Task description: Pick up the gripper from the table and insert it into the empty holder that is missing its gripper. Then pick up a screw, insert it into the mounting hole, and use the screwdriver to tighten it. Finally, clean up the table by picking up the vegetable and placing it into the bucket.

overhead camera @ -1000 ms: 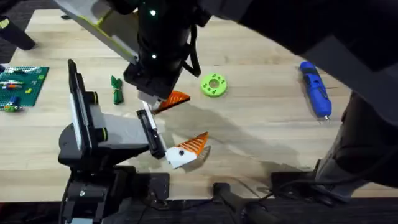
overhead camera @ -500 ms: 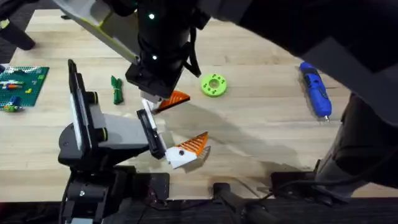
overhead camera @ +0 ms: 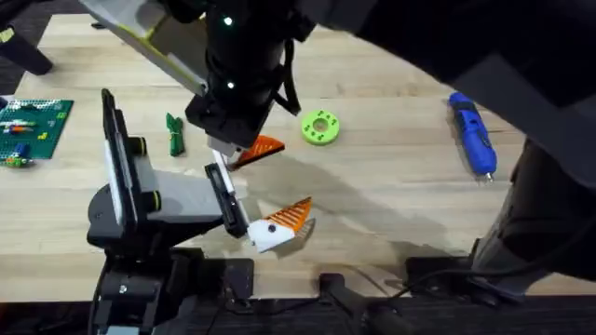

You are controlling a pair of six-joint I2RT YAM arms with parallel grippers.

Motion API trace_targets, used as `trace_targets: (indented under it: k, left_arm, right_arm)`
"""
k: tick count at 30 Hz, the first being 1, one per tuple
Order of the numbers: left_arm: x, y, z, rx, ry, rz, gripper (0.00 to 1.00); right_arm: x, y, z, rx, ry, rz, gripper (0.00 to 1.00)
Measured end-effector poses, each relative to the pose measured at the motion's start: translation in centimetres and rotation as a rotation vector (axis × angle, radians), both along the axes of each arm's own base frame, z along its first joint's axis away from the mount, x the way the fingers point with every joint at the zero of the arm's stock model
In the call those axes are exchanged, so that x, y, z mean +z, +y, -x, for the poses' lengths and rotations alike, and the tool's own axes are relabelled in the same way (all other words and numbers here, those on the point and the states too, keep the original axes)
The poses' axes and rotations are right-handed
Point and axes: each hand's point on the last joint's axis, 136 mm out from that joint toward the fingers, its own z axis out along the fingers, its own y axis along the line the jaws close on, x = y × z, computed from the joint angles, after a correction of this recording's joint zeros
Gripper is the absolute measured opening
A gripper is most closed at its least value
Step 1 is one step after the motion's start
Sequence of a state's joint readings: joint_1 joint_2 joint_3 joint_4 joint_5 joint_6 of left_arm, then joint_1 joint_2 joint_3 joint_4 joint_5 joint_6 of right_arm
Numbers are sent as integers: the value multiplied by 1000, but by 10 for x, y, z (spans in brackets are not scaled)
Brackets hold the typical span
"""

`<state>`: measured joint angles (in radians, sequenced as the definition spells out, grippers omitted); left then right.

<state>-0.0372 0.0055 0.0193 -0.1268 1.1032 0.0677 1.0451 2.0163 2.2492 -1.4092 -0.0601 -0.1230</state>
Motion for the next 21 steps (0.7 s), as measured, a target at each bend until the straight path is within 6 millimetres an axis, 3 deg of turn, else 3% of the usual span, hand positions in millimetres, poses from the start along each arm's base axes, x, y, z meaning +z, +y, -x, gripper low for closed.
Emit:
trace_targets:
  k: [21]
  left_arm:
    - [0,0,0,0,0,0,985]
  right_arm:
    - [0,2,2,7,-8,2,6]
